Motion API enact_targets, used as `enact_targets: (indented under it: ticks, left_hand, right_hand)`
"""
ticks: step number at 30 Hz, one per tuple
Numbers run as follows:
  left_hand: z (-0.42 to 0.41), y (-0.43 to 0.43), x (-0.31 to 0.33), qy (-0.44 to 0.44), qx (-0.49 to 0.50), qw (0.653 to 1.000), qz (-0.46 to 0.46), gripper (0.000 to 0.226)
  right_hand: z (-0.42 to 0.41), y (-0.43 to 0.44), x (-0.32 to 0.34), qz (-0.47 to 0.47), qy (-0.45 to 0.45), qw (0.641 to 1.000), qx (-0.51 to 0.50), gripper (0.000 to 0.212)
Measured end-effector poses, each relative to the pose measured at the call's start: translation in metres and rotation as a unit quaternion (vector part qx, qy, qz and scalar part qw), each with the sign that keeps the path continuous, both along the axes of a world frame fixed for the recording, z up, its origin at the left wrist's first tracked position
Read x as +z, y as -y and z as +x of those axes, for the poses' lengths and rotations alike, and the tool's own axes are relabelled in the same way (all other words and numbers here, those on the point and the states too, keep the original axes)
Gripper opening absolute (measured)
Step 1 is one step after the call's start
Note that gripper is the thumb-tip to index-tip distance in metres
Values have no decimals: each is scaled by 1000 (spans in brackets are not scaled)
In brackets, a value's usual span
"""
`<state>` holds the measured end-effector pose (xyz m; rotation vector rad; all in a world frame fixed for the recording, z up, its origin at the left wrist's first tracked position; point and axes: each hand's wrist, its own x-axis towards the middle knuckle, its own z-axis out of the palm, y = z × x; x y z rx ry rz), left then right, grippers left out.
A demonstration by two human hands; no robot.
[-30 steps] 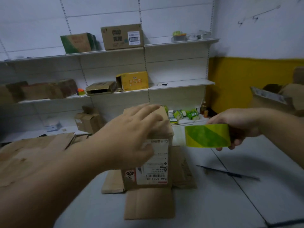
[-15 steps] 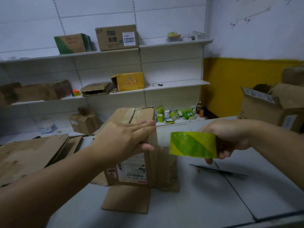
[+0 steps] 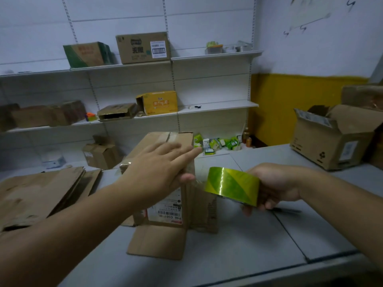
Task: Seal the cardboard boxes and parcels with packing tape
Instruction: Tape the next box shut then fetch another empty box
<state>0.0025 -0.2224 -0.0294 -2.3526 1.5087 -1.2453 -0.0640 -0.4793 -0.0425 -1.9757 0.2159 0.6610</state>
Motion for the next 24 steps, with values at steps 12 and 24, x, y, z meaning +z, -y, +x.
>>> enact_targets:
  ticks: [12,24]
  left_hand:
    - [-92,72,-53,-798,-115,200,-556,50]
    - [-85,73,-49,-776,-115,247,-569,19]
  right_hand:
    - [-5,-7,1,-19,42,999,-2,43]
    - [-28,49,-66,-466,214,858,34,37]
